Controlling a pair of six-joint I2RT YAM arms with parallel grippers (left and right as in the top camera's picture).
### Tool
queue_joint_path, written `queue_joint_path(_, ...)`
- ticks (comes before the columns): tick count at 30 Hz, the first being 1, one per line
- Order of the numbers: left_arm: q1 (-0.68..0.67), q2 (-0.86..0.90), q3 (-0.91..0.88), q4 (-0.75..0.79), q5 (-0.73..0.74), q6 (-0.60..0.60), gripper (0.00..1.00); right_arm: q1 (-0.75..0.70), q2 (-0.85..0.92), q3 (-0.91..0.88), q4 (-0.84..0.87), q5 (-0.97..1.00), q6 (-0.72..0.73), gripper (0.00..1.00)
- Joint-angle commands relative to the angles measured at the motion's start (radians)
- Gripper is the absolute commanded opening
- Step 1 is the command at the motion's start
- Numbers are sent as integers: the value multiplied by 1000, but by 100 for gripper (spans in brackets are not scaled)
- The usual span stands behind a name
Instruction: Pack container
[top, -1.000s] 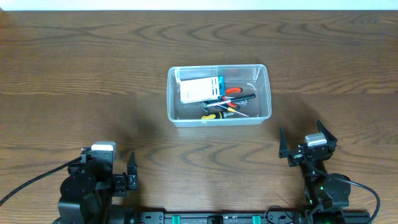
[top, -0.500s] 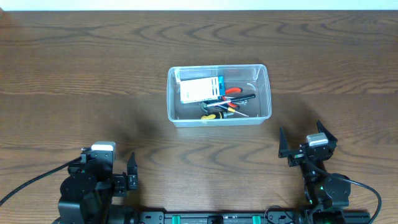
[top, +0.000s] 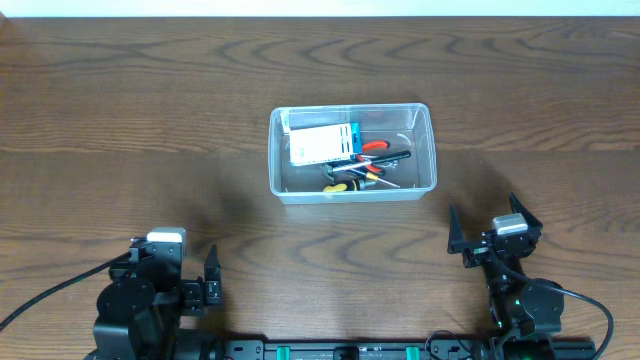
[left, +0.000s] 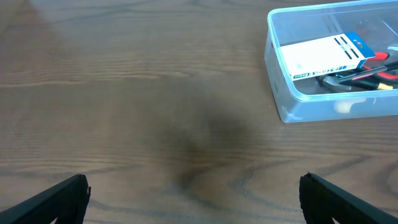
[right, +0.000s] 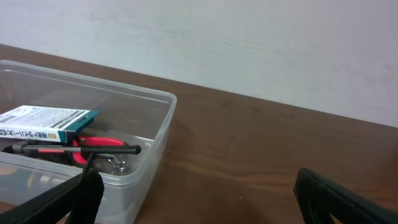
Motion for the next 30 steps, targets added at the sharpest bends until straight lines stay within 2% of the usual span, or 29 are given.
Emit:
queue_joint_path(1,-5,-3,-1,-2,-12,2,98,-10,-6,-2,-5,-5,21,99)
queue_joint_path(5,-3,-16,-7,-12,45,-17,98,-10,-6,-2,-5,-5,21,99)
queue_joint_path(8,1,-55,-63,80,134,-16,98,-10,-6,-2,-5,-5,21,99)
queue_joint_path(16,1,-200,-493,783,175,-14,98,-10,-6,-2,-5,-5,21,99)
queue_joint_path(20,1,-219,-636,991,177,-14,98,-10,-6,-2,-5,-5,21,99)
queue_joint_path(27,0,-285,-766,1030,185,-13,98,-10,-6,-2,-5,-5,21,99)
queue_joint_path(30,-1,-296,-764,941,213,11,98,-10,-6,-2,-5,-5,21,99)
